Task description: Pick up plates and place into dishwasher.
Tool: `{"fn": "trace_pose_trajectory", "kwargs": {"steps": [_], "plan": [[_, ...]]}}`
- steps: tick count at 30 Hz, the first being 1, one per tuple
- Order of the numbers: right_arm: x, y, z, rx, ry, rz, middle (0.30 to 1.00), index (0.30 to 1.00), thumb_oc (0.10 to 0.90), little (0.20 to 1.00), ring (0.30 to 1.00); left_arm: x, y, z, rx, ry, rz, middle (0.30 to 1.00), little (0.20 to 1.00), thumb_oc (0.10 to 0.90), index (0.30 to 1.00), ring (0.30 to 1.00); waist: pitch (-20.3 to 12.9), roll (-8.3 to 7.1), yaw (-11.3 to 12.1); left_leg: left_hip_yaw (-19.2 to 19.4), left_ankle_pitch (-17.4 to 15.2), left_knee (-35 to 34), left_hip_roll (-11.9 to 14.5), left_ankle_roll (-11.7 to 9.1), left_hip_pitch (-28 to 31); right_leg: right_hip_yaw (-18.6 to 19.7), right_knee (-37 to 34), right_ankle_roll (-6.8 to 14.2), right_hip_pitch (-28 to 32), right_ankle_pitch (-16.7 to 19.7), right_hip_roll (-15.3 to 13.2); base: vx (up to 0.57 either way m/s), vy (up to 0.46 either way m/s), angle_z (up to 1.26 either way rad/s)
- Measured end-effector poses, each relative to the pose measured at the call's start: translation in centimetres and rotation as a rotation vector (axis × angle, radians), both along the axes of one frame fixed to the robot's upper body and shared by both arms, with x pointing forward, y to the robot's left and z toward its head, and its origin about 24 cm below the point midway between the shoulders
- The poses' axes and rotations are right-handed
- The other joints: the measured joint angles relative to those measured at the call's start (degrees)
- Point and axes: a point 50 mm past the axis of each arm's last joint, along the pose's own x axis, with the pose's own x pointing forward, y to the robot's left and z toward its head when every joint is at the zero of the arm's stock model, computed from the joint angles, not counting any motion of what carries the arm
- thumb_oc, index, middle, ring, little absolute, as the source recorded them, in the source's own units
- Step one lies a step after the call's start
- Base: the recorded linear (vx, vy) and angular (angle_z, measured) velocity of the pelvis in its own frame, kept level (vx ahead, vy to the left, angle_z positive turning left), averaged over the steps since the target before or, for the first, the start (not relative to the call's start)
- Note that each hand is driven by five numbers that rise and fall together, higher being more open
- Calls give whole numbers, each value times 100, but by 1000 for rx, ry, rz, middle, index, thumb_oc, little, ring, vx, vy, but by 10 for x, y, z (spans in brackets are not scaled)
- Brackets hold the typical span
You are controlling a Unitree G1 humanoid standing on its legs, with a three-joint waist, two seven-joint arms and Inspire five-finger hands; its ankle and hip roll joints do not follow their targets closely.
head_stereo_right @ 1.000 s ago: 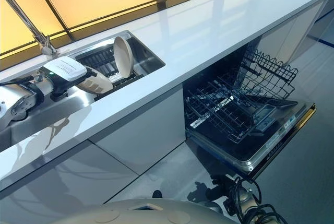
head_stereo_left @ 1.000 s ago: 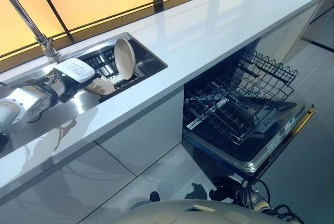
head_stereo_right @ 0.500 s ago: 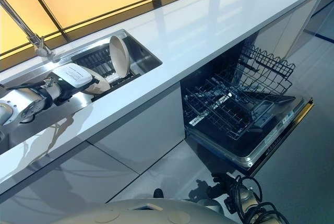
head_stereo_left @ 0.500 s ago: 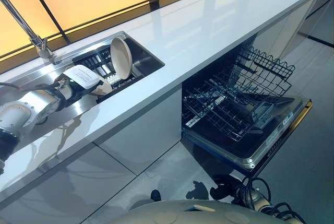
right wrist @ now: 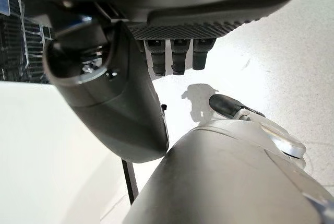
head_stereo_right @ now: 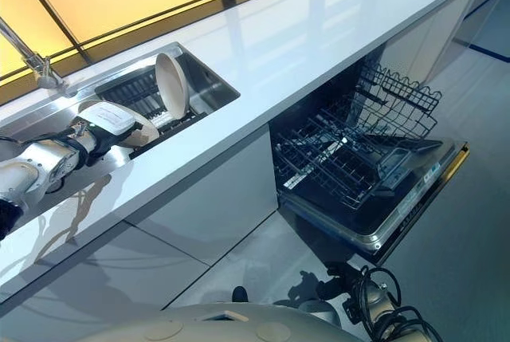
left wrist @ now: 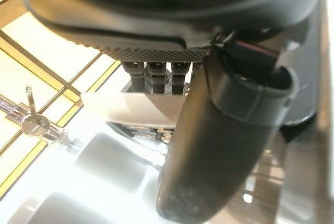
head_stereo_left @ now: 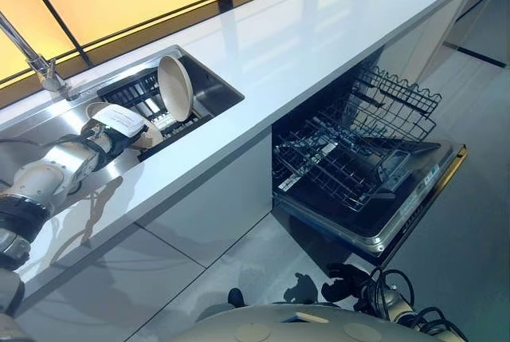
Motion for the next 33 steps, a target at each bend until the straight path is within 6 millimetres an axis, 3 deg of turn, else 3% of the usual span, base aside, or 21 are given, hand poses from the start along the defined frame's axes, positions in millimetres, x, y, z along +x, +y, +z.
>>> {"fn": "trace_pose_trajectory", "kwargs": {"steps": [5,7,8,9,13,19,28,33], "plan": [[-1,-7,1,-18,1,-1,900,900,800,900,900,1,5,-12,21,-2,66,900,900,800,900,900,35,8,-6,61,-11,0,4,-13,4,45,21,0,-35,0,0,37,18,-4],[0,-11,3,-28,0,-2,900,900,800,900,900,2,7,-17,36,-15,87,568,513,413,568,568,63,15,-7,88,-11,2,7,-3,0,118,59,1,-89,0,3,41,24,-15],[-1,-12,3,-33,3,-2,900,900,800,900,900,3,9,-17,34,-24,106,474,403,303,474,474,78,11,-9,130,-14,3,8,5,6,134,78,1,-103,0,2,25,15,-13],[-1,-13,3,-36,4,-3,900,900,800,900,900,5,10,-17,31,-39,120,300,200,100,300,300,96,-1,-24,134,-15,3,6,9,6,146,91,3,-115,1,0,24,13,-12],[-7,-18,2,-50,29,-11,900,900,800,900,900,11,10,-12,21,-107,136,300,200,100,300,300,133,-55,-97,179,-20,5,6,18,4,189,105,13,-150,7,-3,9,-1,-7],[-21,-24,1,-63,70,-16,900,900,800,900,900,19,3,-5,24,-220,102,300,200,100,300,300,155,-19,-128,191,-28,5,7,20,3,274,108,24,-186,16,1,-14,-3,-6],[-16,-21,3,-53,28,13,900,900,800,900,900,20,4,1,35,-308,90,300,200,100,300,300,155,-19,-145,163,-28,4,4,21,2,249,98,26,-169,18,-1,-9,-6,0],[-10,-19,9,-50,-31,59,900,900,800,900,900,21,2,7,-70,-361,97,300,200,100,300,300,154,-22,-76,132,-25,4,4,23,2,211,91,25,-136,18,-1,-55,-38,4]]}}
